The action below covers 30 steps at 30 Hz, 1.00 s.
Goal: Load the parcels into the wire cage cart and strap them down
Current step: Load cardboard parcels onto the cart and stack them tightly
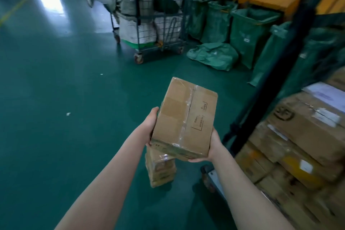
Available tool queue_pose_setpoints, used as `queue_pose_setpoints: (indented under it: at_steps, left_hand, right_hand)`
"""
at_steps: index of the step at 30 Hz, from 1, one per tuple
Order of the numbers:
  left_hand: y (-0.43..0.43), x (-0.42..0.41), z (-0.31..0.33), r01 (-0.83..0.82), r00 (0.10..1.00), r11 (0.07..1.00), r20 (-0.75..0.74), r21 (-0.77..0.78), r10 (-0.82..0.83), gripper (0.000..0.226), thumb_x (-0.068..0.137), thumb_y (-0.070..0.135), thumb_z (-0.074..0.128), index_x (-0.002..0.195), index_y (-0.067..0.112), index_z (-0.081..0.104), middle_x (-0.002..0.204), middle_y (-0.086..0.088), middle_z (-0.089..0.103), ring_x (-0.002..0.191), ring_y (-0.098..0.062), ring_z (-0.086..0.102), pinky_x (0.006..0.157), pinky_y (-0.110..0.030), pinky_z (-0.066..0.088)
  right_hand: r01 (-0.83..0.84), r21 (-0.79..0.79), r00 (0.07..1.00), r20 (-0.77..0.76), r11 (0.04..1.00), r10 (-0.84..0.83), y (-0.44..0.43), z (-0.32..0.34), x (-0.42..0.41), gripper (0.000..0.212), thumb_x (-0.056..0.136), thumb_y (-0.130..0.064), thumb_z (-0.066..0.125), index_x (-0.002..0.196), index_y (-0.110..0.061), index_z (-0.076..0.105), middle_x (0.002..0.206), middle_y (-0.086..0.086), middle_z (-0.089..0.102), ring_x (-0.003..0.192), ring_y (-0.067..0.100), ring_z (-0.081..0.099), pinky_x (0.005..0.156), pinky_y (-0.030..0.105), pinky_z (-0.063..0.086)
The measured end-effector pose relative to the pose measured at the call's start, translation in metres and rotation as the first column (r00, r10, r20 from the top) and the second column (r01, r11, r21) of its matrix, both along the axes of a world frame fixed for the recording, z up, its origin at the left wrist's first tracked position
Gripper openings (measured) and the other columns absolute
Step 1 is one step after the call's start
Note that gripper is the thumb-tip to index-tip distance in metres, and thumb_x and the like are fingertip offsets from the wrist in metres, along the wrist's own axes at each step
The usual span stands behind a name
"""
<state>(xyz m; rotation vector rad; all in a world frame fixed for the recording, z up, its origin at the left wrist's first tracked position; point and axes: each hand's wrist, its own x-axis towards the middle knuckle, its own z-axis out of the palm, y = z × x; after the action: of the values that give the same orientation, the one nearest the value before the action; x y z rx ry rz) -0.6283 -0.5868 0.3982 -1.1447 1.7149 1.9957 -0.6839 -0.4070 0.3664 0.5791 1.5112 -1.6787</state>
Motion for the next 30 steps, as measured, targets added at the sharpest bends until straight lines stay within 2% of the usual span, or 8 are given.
queue_pose_setpoints:
  at_steps: [3,7,11,15,17,20,25,30]
  left_hand:
    - [0.051,0.005,-0.009,0.051,0.997,0.995,-0.066,0.084,-0.045,0.052,0.091,0.060,0.028,0.088,0.017,0.057,0.084,-0.009,0.061,0.078,-0.024,0.057,0.071,-0.032,0.045]
    - [0.136,0.019,-0.018,0.178,0.983,0.978,-0.055,0.109,-0.173,0.057,0.085,0.066,0.034,0.096,0.017,0.060,0.099,-0.011,0.063,0.098,-0.030,0.058,0.094,-0.043,0.044]
    - [0.218,0.036,-0.001,0.353,0.935,0.929,-0.008,0.108,-0.354,0.058,0.086,0.067,0.031,0.091,0.016,0.059,0.095,-0.011,0.062,0.087,-0.027,0.057,0.073,-0.033,0.045]
    - [0.288,0.044,0.011,0.482,0.873,0.875,-0.114,0.041,-0.475,0.053,0.096,0.054,0.025,0.116,0.014,0.053,0.091,-0.012,0.059,0.079,-0.026,0.055,0.058,-0.031,0.039]
    - [0.319,0.044,0.011,0.531,0.844,0.845,-0.133,0.064,-0.520,0.058,0.095,0.057,0.025,0.118,0.013,0.055,0.093,-0.013,0.061,0.081,-0.027,0.057,0.059,-0.032,0.041]
    - [0.357,0.032,0.004,0.581,0.811,0.810,-0.154,0.087,-0.565,0.065,0.094,0.060,0.025,0.121,0.011,0.058,0.101,-0.016,0.063,0.094,-0.030,0.059,0.072,-0.035,0.048]
    - [0.403,0.001,0.001,0.670,0.742,0.735,-0.132,0.109,-0.657,0.064,0.093,0.062,0.027,0.118,0.013,0.059,0.103,-0.016,0.064,0.093,-0.030,0.059,0.076,-0.038,0.050]
    - [0.439,-0.062,-0.005,0.698,0.716,0.701,-0.134,0.148,-0.685,0.067,0.091,0.064,0.031,0.123,0.012,0.059,0.118,-0.018,0.062,0.100,-0.029,0.059,0.080,-0.036,0.049]
  right_hand:
    - [0.083,0.015,0.997,0.002,0.996,-0.083,0.057,0.003,0.022,0.063,0.079,-0.073,0.040,0.100,-0.017,0.060,0.103,0.015,0.061,0.092,0.037,0.055,0.081,0.054,0.045]
    - [0.226,0.022,0.973,0.050,0.974,-0.227,0.146,0.009,0.064,0.075,0.074,-0.079,0.039,0.107,-0.016,0.063,0.109,0.016,0.062,0.100,0.039,0.053,0.092,0.054,0.040]
    - [0.371,0.028,0.928,0.018,0.928,-0.372,0.226,0.018,0.104,0.074,0.074,-0.081,0.037,0.101,-0.015,0.059,0.108,0.018,0.058,0.116,0.042,0.046,0.094,0.056,0.035]
    - [0.513,0.030,0.858,-0.025,0.858,-0.513,0.290,0.023,0.136,0.065,0.073,-0.078,0.042,0.092,-0.018,0.059,0.111,0.016,0.059,0.113,0.040,0.049,0.087,0.056,0.040]
    - [0.566,0.015,0.824,-0.037,0.824,-0.565,0.318,0.027,0.150,0.061,0.080,-0.073,0.040,0.089,-0.016,0.059,0.100,0.016,0.060,0.106,0.038,0.051,0.077,0.050,0.040]
    - [0.627,-0.029,0.777,-0.046,0.778,-0.628,0.356,0.027,0.155,0.056,0.084,-0.066,0.040,0.086,-0.014,0.060,0.090,0.014,0.061,0.089,0.034,0.053,0.082,0.050,0.041]
    - [0.721,0.038,0.692,0.010,0.692,-0.722,0.394,0.026,0.142,0.058,0.084,-0.067,0.039,0.091,-0.012,0.057,0.094,0.014,0.056,0.098,0.039,0.046,0.100,0.057,0.032]
    - [0.772,0.081,0.630,0.026,0.630,-0.776,0.421,0.025,0.095,0.058,0.086,-0.067,0.037,0.090,-0.011,0.054,0.090,0.016,0.053,0.119,0.043,0.043,0.103,0.061,0.030]
